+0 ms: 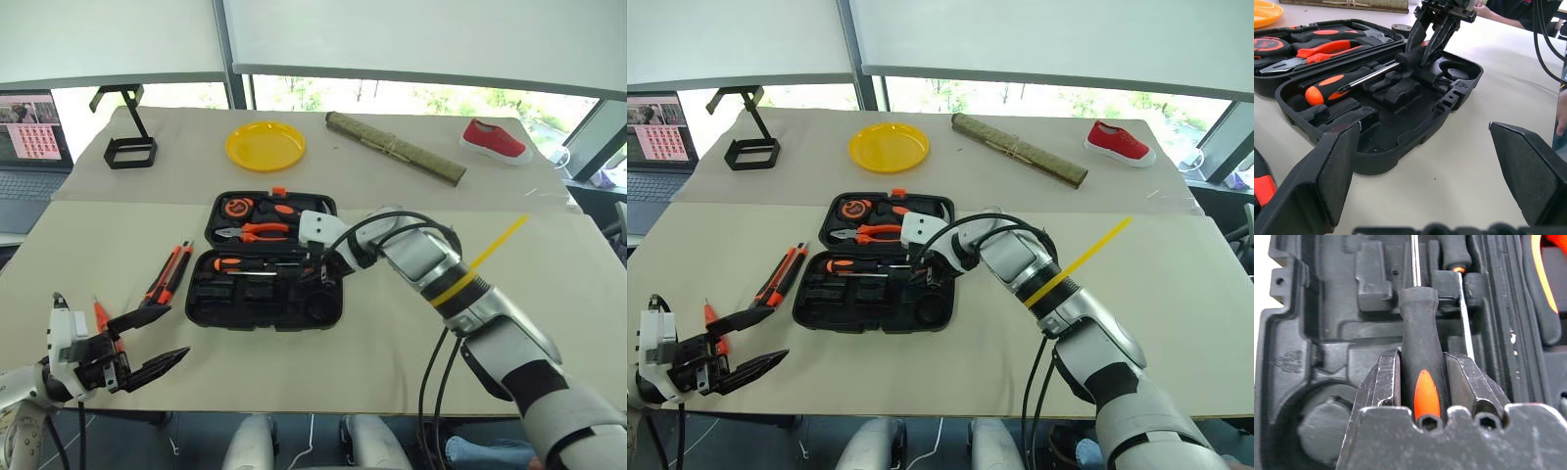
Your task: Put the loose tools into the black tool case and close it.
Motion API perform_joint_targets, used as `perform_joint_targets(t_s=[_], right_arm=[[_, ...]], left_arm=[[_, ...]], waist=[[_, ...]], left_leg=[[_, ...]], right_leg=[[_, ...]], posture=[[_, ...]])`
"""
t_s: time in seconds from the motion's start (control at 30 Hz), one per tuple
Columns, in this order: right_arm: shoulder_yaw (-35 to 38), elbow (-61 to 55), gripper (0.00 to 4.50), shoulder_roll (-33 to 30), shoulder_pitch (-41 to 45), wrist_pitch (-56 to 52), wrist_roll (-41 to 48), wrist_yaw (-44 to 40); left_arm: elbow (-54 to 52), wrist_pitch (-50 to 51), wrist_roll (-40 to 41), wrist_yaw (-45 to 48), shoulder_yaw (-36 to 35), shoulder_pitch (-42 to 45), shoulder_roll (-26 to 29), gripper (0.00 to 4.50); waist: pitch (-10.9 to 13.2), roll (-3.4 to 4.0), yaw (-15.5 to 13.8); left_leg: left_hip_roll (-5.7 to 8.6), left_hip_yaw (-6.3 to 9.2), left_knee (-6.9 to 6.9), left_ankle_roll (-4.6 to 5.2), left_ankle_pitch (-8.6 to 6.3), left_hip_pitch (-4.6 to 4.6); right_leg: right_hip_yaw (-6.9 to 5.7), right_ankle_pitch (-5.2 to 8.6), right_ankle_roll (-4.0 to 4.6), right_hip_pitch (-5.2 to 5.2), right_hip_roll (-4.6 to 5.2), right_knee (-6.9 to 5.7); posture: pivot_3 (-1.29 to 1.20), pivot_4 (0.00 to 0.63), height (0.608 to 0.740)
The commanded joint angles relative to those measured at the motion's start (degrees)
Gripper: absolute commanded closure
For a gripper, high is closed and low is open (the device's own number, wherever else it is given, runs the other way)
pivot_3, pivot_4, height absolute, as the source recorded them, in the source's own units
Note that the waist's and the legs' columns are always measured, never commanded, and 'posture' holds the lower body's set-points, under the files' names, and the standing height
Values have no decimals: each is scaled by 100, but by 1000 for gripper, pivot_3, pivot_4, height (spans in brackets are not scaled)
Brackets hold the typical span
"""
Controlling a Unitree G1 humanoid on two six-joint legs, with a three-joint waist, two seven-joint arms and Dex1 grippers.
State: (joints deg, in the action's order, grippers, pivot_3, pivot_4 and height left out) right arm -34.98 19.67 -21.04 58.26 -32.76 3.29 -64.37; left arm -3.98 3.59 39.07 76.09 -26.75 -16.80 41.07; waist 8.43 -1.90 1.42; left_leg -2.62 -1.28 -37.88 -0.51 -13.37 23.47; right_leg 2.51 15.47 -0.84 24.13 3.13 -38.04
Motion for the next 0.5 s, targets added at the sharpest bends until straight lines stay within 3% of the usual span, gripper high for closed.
perform_joint_targets(t_s=[0.03,0.27,0.33,0.5], right_arm=[[100,165,3474,8,103,145,-131,-223],[63,386,3474,116,108,160,-280,-363],[101,386,2474,124,107,325,-379,-278],[327,127,814,105,223,89,-250,-503]], left_arm=[[-177,-137,-9,2,-96,-56,-43,0],[-199,-199,-48,-10,-115,-123,-97,0],[-206,-212,-46,-19,-118,-135,-99,0],[-182,-246,-53,-20,-130,-156,-102,0]], waist=[[0,0,2],[0,0,-2],[0,0,4],[0,1,20]], left_leg=[[0,0,0,0,0,0],[0,-1,0,0,0,0],[0,-1,0,0,0,-3],[-1,-3,0,0,0,-2]], right_leg=[[0,0,0,0,0,0],[0,0,0,0,2,0],[0,0,0,-2,2,0],[0,0,0,0,2,-1]], posture=[[0,150,740],[0,150,740],[0,150,740],[0,150,740]])
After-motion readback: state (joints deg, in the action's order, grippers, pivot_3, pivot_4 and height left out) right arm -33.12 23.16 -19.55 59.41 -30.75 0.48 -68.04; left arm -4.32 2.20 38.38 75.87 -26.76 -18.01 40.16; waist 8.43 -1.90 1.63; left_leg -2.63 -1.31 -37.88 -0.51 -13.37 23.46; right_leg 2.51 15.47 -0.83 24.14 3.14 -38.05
